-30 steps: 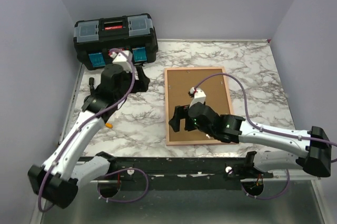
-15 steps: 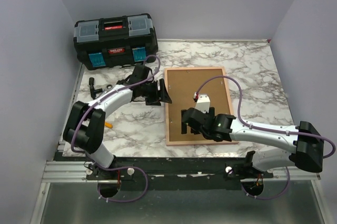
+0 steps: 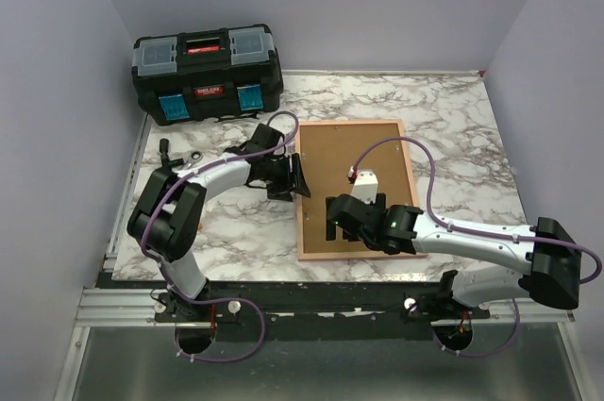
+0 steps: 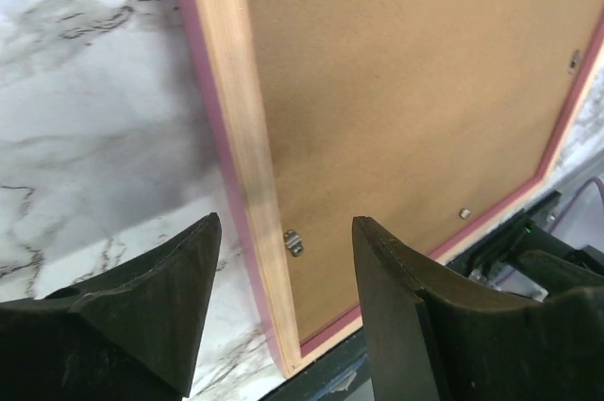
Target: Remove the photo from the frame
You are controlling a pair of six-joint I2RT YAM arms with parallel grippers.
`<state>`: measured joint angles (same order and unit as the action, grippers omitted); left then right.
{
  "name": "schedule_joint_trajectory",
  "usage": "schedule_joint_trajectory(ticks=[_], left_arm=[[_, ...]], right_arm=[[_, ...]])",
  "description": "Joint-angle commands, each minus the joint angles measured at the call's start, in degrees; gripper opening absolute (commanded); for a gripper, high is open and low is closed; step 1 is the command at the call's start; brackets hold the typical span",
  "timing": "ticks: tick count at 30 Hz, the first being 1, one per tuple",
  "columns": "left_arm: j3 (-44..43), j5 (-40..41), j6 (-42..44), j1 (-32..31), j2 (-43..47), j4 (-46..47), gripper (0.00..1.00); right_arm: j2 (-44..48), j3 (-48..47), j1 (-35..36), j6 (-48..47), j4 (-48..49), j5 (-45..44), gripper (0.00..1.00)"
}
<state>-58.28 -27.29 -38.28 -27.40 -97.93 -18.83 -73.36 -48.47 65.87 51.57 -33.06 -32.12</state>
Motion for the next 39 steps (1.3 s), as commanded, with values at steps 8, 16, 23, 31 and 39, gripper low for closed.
schedule_joint_trajectory(ticks=[8,16,23,31,39], left_arm=[[-2.32,11.37,0.58,-3.34,-3.44,-5.68,0.51],[-4.09,13.94,1.24,-4.67,-5.89,-7.12,0.29],[-5.50,15.05,1.70,-5.31,-6.71,-8.91,0.04],[-9.88,19.80,2.25,-5.38,-3.93,-14.65,0.00],[-11.06,15.13,0.61,-5.34,-0.77,-16.01,0.00]], right_arm=[[3.39,1.62,-0.20,1.10,0.11,-2.83,1.00],[3.21,2.55,-0.16,0.81,0.62,-2.56,1.00],[-1.06,1.83,-0.21,-2.68,4.40,1.15,1.00],[-2.27,6.00,3.73,-21.36,24.36,8.15,1.00],[-18.55,-11.13,6.40,-4.13,9.73,-7.79,0.99]])
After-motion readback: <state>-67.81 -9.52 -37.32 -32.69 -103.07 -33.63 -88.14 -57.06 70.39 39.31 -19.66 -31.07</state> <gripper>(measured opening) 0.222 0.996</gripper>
